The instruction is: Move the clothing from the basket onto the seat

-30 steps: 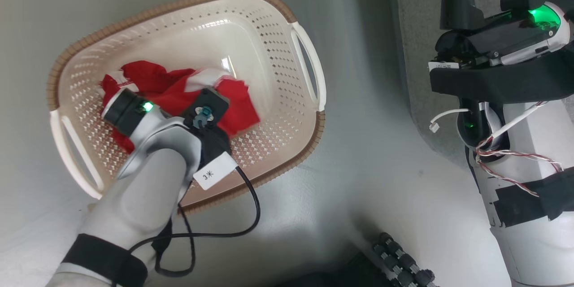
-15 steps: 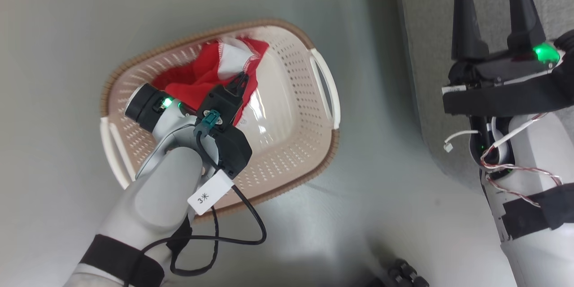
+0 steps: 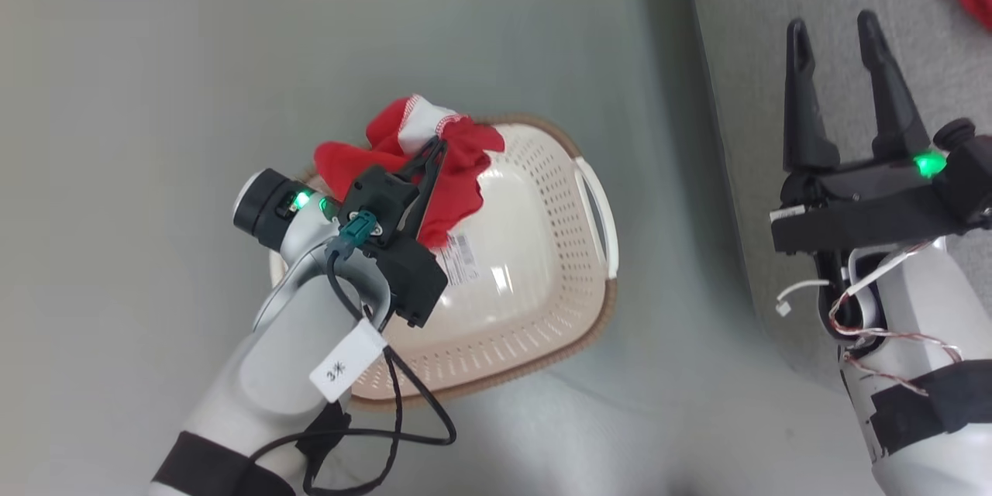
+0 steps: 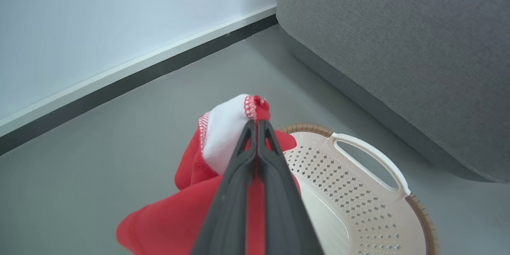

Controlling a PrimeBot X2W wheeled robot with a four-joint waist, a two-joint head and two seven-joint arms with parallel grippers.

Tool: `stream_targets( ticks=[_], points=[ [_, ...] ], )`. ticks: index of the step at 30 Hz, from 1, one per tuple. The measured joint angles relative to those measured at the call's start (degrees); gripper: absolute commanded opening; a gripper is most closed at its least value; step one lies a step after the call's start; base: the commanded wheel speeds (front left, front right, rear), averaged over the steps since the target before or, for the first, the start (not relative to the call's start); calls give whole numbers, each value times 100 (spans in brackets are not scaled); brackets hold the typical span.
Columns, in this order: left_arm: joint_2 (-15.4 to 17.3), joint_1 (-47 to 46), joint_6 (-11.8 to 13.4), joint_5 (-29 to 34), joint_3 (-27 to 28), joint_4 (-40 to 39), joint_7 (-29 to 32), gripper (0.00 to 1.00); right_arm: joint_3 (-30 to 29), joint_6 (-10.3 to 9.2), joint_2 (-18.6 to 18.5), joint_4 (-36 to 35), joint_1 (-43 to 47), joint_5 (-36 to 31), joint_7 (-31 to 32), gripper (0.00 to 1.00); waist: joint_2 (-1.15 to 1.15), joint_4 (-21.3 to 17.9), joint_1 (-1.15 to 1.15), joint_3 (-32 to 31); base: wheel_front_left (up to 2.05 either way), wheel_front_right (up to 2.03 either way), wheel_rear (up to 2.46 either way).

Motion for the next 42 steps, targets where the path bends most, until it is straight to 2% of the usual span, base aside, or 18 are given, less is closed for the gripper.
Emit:
stream_targets(
  ticks=[12, 24, 25, 27, 28, 35, 42],
  points=[
    [-41, 373, -55, -259, 44, -428, -30, 0, -15, 46, 30, 323, 537, -34, 0, 100, 0, 321, 0, -1029, 0, 0, 0],
    [-42, 1293, -99, -417, 34, -790, -30, 0, -3, 51, 141, 550, 1091, -34, 1, 100, 0, 488, -1, -2077, 0, 0, 0],
    [-40, 1380, -99, -422, 41, -845, -30, 38, 4, 51, 148, 548, 1152, -35, 1, 100, 0, 492, -1, -2165, 0, 0, 0],
    [-41, 1533, -97, -428, 41, -921, -30, 96, 20, 51, 168, 536, 1274, -36, 1, 100, 0, 496, 0, -2332, 0, 0, 0],
    [-38, 1602, -97, -457, 38, -975, -30, 100, 20, 51, 170, 498, 1344, -37, 1, 100, -1, 496, 0, -2408, 0, 0, 0],
    [-38, 1774, -45, -570, 45, -1327, -30, 100, 15, 51, 169, 318, 1566, -40, 1, 100, -1, 468, 0, -2784, 0, 0, 0],
    [-3, 1983, 14, -576, 67, -1582, -31, 100, -2, 51, 166, 249, 1651, -41, 1, 100, 0, 413, 1, -2886, 0, 0, 0]
  ],
)
